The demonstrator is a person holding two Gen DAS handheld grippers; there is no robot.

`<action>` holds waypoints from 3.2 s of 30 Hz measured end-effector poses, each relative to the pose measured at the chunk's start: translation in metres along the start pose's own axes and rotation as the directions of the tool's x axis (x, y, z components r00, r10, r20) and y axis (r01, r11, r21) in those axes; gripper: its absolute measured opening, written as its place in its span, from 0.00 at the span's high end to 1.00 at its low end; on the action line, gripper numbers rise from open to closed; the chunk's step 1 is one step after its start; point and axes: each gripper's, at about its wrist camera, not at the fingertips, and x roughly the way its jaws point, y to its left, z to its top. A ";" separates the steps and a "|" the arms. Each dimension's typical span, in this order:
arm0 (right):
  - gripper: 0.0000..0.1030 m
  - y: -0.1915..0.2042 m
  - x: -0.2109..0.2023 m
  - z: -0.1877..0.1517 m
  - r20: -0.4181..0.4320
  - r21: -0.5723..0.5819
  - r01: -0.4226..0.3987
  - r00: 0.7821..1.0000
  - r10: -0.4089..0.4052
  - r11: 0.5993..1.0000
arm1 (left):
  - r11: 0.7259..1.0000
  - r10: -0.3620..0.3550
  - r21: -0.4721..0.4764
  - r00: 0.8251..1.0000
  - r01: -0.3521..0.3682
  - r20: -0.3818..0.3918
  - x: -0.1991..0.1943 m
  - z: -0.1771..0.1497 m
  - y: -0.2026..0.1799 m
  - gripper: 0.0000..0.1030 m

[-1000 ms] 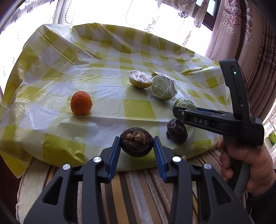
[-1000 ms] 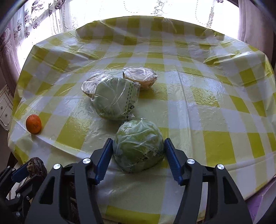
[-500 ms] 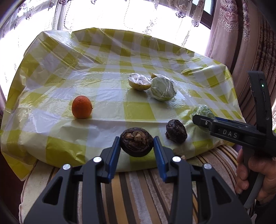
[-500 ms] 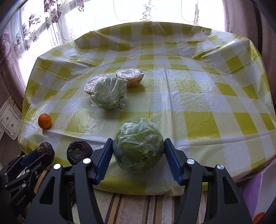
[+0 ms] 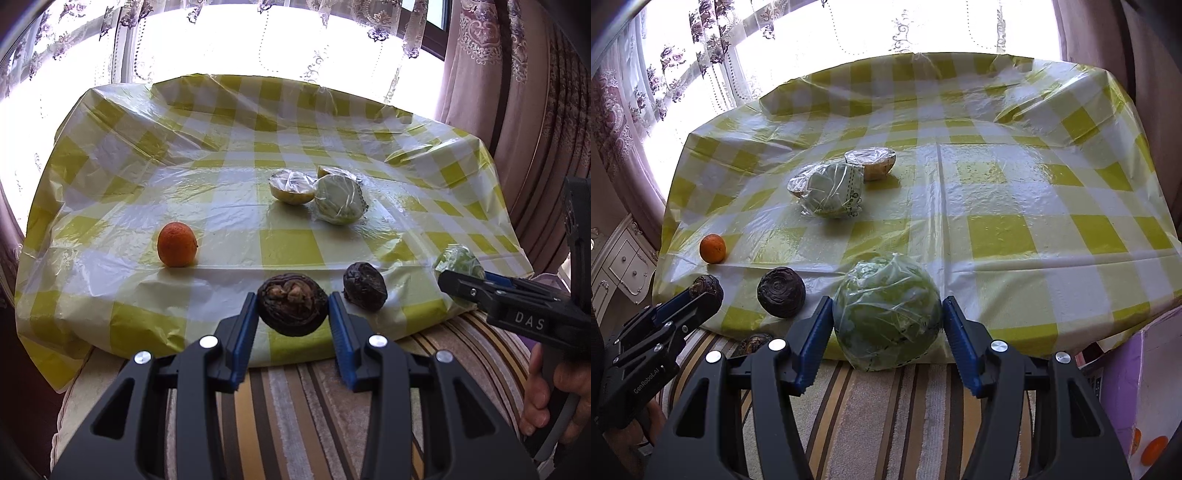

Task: Organize fruits
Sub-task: 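Carry the dark fruit and the cabbage over the white box, then open the right tool to drop the cabbage while the left tool drops the dark fruit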

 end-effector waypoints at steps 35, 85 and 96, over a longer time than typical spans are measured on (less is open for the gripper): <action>0.43 -0.146 -0.132 -0.051 0.151 0.269 0.130 0.973 -0.175 0.954 | 0.888 -0.284 0.362 0.957 0.284 -0.053 -0.008 -0.002 -0.210 0.62; 0.42 -0.275 -0.119 -0.118 -0.226 0.205 0.569 0.820 -0.527 0.797 | 0.532 -0.161 0.708 0.877 0.464 -0.453 0.091 -0.111 -0.419 0.62; 0.42 -0.272 -0.104 -0.121 -0.296 0.150 0.573 0.804 -0.516 0.806 | 0.524 -0.116 0.725 0.881 0.447 -0.459 0.092 -0.122 -0.422 0.62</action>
